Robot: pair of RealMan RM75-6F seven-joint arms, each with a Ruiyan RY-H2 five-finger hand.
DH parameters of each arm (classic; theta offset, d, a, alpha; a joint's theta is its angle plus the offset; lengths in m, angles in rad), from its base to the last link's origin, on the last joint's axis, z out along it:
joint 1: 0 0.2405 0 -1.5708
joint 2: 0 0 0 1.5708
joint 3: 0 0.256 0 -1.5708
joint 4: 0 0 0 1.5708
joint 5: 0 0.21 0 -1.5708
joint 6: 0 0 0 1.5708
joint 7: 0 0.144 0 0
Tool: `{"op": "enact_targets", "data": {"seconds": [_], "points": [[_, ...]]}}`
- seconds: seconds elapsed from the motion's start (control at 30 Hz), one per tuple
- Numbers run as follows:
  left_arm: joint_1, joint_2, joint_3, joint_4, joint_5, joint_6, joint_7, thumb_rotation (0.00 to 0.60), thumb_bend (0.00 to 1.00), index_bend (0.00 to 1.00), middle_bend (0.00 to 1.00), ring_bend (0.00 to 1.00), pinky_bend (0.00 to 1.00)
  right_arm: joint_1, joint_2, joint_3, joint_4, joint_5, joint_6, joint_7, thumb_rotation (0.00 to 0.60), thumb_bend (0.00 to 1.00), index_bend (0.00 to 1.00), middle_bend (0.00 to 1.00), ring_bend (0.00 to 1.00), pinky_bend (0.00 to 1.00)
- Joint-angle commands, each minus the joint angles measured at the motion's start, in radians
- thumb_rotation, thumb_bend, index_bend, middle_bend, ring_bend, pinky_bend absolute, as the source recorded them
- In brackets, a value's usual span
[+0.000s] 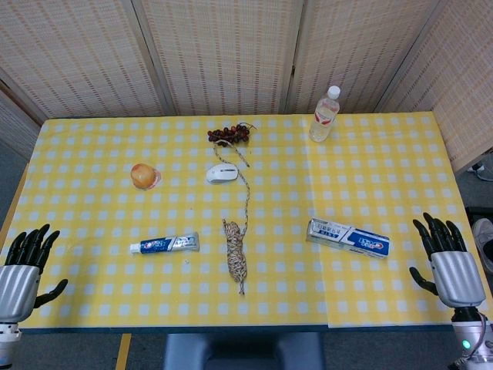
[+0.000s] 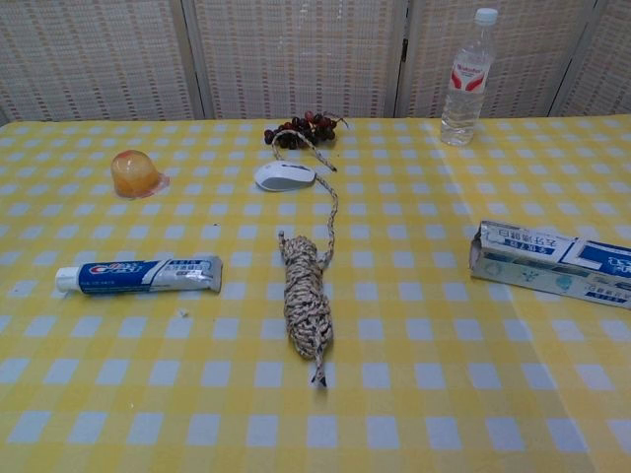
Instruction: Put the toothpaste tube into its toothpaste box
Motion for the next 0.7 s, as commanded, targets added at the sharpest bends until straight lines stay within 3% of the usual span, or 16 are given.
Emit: {"op": "enact_targets", "data": {"seconds": [0.03,0.23,0.3,0.37,0.4,0.47,0.57,0.7], "points": [[0.000,0.001,0.001,-0.004,-0.003,-0.005,0.005,0.600,0.25,0.00,0.00,0.00,0.00,0.001,0.000,0.000,0.000,0.001,-0.003,-0.001,0.600,0.29,0.00,0.00,0.00,0.00],[-0.018,-0.032,-0.005,0.019,0.042,0.011,-0.031,0.600,0.25,0.00,0.03,0.01,0.01,-0.013,0.007,-0.007,-0.001,-0.014,0.023,0.006,0.600,0.29,0.00,0.00,0.00,0.00],[-0.029,-0.086,-0.023,0.060,0.079,0.056,-0.074,0.600,0.24,0.01,0.17,0.13,0.21,-0.019,0.012,-0.013,-0.001,-0.023,0.030,0.010,0.600,0.29,0.00,0.00,0.00,0.00],[-0.050,-0.145,-0.038,0.111,0.133,0.096,-0.082,0.600,0.23,0.07,0.50,0.47,0.64,-0.026,0.017,-0.015,0.000,-0.030,0.044,0.017,0.600,0.29,0.00,0.00,0.00,0.00],[-0.062,-0.168,-0.043,0.127,0.155,0.107,-0.081,0.600,0.23,0.13,0.70,0.65,0.81,-0.029,0.017,-0.014,-0.001,-0.031,0.050,0.020,0.600,0.29,0.00,0.00,0.00,0.00],[-0.091,-0.205,-0.032,0.130,0.178,0.074,-0.089,0.600,0.23,0.25,0.95,0.91,0.98,-0.033,0.017,-0.015,-0.001,-0.035,0.057,0.023,0.600,0.29,0.00,0.00,0.00,0.00],[-0.127,-0.209,0.000,0.050,0.139,-0.063,-0.072,0.600,0.24,0.37,1.00,1.00,1.00,-0.036,0.016,-0.013,-0.004,-0.033,0.061,0.014,0.600,0.29,0.00,0.00,0.00,0.00],[-0.160,-0.276,-0.031,0.020,0.061,-0.152,0.064,0.600,0.24,0.47,1.00,1.00,1.00,-0.034,0.011,-0.007,-0.009,-0.025,0.057,0.006,0.600,0.29,0.00,0.00,0.00,0.00]]}}
